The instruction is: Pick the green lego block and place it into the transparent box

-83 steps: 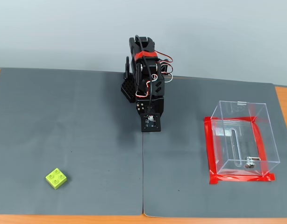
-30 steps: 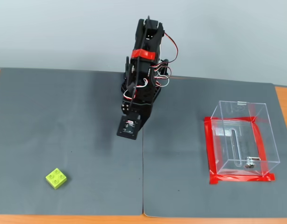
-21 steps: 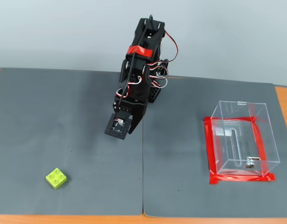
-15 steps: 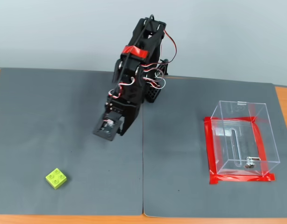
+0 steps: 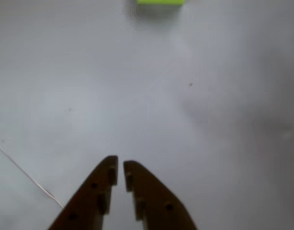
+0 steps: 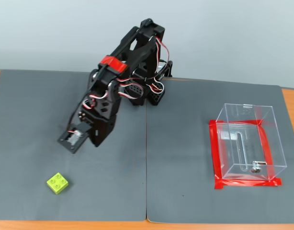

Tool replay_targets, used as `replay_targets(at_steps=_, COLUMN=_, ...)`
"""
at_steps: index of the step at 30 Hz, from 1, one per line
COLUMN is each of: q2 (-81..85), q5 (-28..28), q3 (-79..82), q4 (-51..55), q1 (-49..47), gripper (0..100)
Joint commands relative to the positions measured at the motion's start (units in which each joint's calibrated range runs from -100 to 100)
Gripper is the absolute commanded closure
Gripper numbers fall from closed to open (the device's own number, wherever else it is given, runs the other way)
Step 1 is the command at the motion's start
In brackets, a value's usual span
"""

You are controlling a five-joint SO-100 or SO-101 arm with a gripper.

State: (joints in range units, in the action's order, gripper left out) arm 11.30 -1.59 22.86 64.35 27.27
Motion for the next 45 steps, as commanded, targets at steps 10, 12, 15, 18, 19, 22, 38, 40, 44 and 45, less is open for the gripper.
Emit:
replay_targets(at_steps=10, q2=-9.65, q5=0.36, q3=-8.34, q4=-15.31, q1=3.21, gripper=98)
replay_targets(at_steps=12, q2=-10.24, q5=0.36, q3=-8.43, q4=-16.44, q1=2.98, gripper=98)
replay_targets(at_steps=15, q2=-10.66, q5=0.36, q3=-8.34, q4=-17.74, q1=2.46, gripper=98)
replay_targets(at_steps=18, q2=-10.66, q5=0.36, q3=-8.34, q4=-17.74, q1=1.79, gripper=98)
replay_targets(at_steps=19, q2=-10.75, q5=0.36, q3=-8.34, q4=-17.74, q1=1.64, gripper=98)
replay_targets(at_steps=22, q2=-10.75, q5=0.73, q3=-8.43, q4=-17.74, q1=1.04, gripper=98)
replay_targets(at_steps=38, q2=-13.72, q5=2.03, q3=-8.61, q4=-20.69, q1=0.37, gripper=64)
replay_targets(at_steps=40, q2=-13.72, q5=2.03, q3=-8.61, q4=-22.60, q1=0.15, gripper=64)
replay_targets(at_steps=44, q2=-14.06, q5=2.03, q3=-8.61, q4=-24.94, q1=0.15, gripper=65)
replay_targets(at_steps=45, q2=-14.56, q5=2.03, q3=-8.61, q4=-25.03, q1=0.15, gripper=65)
